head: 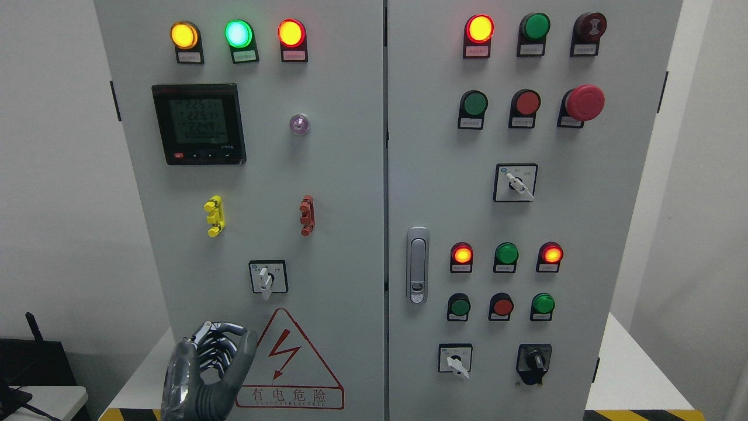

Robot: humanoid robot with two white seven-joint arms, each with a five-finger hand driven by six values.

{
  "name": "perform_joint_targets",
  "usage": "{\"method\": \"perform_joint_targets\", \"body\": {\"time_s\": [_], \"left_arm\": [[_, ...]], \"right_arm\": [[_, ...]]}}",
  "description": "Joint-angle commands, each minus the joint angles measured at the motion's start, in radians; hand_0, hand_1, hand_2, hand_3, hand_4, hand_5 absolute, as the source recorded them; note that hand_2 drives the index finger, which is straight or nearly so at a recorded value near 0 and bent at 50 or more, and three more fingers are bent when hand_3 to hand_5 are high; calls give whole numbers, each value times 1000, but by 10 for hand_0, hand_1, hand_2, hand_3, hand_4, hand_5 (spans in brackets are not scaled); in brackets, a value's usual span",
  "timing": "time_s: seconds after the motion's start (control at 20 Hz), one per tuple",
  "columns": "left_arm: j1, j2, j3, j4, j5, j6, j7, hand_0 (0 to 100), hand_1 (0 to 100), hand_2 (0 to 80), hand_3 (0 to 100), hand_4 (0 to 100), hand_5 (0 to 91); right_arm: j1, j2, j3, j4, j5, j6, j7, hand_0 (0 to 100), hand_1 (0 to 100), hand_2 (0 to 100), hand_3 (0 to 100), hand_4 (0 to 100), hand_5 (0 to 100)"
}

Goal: Turn on light switch 1

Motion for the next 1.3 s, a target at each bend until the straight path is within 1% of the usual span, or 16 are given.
{"method": "perform_joint_targets", "body": {"time_s": [0.0, 0.2, 0.3, 0.35, 0.55, 0.7, 0.8, 0.95, 1.25], "left_arm": [[-39, -74, -105, -7, -11, 57, 44, 0, 330, 474, 809, 887, 861], [-48, -93, -120, -7, -11, 89, 96, 21, 326, 469, 803, 886, 862], [-48, -93, -123, -7, -14, 104, 145, 29, 326, 467, 803, 886, 863], [-48, -93, -123, -7, -14, 112, 155, 35, 329, 466, 802, 885, 863], [-49, -96, -122, -2, -15, 126, 161, 62, 346, 461, 799, 884, 864], [-63, -100, -119, 2, -14, 133, 182, 74, 399, 458, 796, 882, 864], [-74, -108, -114, 4, -14, 158, 184, 107, 435, 454, 789, 881, 864], [-83, -111, -107, 4, -12, 166, 196, 135, 433, 442, 785, 877, 865], [-117, -122, -100, 4, -9, 209, 207, 139, 443, 433, 766, 872, 865]], "right_arm": [[-1, 1, 17, 0, -25, 1, -1, 120, 389, 0, 0, 0, 0], [1, 1, 17, 0, -25, -1, -1, 120, 389, 0, 0, 0, 0], [1, 1, 17, 0, -25, 1, -1, 120, 389, 0, 0, 0, 0], [-1, 1, 17, 0, -25, 1, -1, 120, 389, 0, 0, 0, 0], [1, -1, 17, 0, -25, -1, -1, 120, 389, 0, 0, 0, 0], [1, 1, 17, 0, -25, 1, -1, 120, 389, 0, 0, 0, 0], [-1, -1, 17, 0, -25, 1, -1, 120, 389, 0, 0, 0, 0], [1, 1, 17, 0, -25, -1, -1, 120, 389, 0, 0, 0, 0], [1, 1, 17, 0, -25, -1, -1, 120, 389, 0, 0, 0, 0]]}}
